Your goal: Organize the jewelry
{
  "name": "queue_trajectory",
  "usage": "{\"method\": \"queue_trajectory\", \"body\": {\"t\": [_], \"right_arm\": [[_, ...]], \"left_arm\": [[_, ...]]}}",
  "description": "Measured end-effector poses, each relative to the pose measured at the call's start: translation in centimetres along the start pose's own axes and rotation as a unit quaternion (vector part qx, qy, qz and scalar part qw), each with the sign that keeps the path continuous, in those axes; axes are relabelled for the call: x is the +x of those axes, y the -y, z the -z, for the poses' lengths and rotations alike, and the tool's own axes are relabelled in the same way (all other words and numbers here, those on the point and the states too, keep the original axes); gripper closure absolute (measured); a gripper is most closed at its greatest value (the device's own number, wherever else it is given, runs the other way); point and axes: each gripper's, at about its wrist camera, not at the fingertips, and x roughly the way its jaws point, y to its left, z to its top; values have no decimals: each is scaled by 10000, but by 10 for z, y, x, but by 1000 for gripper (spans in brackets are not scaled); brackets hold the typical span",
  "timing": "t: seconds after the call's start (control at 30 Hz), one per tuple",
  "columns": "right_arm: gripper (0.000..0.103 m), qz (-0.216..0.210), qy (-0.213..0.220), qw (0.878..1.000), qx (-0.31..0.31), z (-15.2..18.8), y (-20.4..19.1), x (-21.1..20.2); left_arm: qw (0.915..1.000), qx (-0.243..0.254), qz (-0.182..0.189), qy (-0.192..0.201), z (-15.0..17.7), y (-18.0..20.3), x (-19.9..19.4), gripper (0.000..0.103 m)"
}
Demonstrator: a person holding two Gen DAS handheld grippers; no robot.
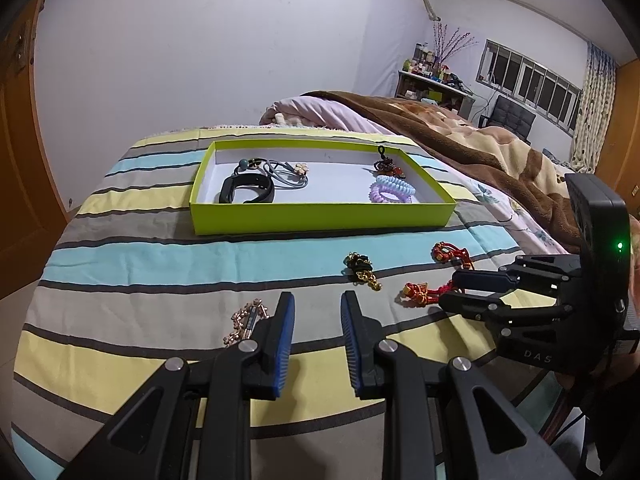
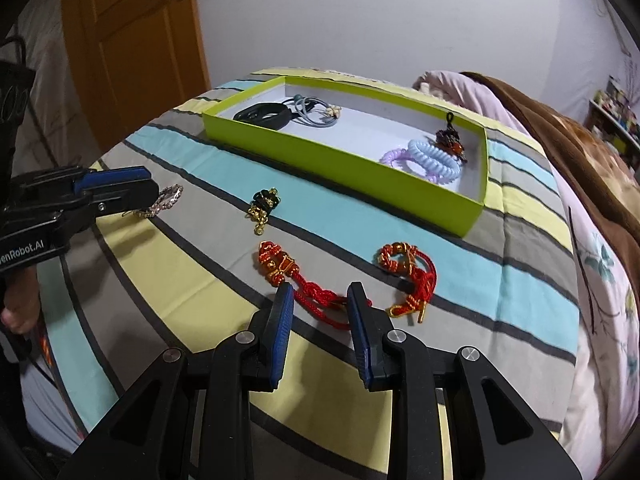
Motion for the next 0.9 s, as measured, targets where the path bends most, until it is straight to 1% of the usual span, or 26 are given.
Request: {"method": "queue_trajectory", "body": {"t": [0.1,0.27,0.33,0.37,0.43,0.47,0.53,0.57,0.6,0.9], "right_arm": [[75,11,-23,10000,-72,1,-1,0],[75,223,-129,9985,-481,1,-10,1],[82,340,-142,9980,-507,0,-9,2],[87,387,-144,9979,-501,0,-8,3],[89,332,-145,9983,-455,0,-6,2],[92,339,-150,9983,-443,0,-6,2],[94,362,-132,9984,-410,1,-7,2],[97,366,-115,9986,-352,1,-6,1],[103,341,-104,9989,-296,0,-5,1],[103,278,7,9992,271,7,13,-10]], "left_arm": [[10000,-25,22,-24,-1,-1,2,78],[9999,-59,77,-63,-3,0,6,78],[9999,-57,94,-72,-3,1,7,78],[9999,-55,102,-74,-3,1,7,78],[9999,-62,112,-79,-4,1,7,78],[9999,-71,117,-86,-3,1,8,78],[9998,-84,132,-101,-3,1,9,78],[9998,-80,130,-98,-4,1,9,78],[9998,-83,139,-105,-4,2,9,78],[9994,-37,298,-186,-9,11,20,78]]}}
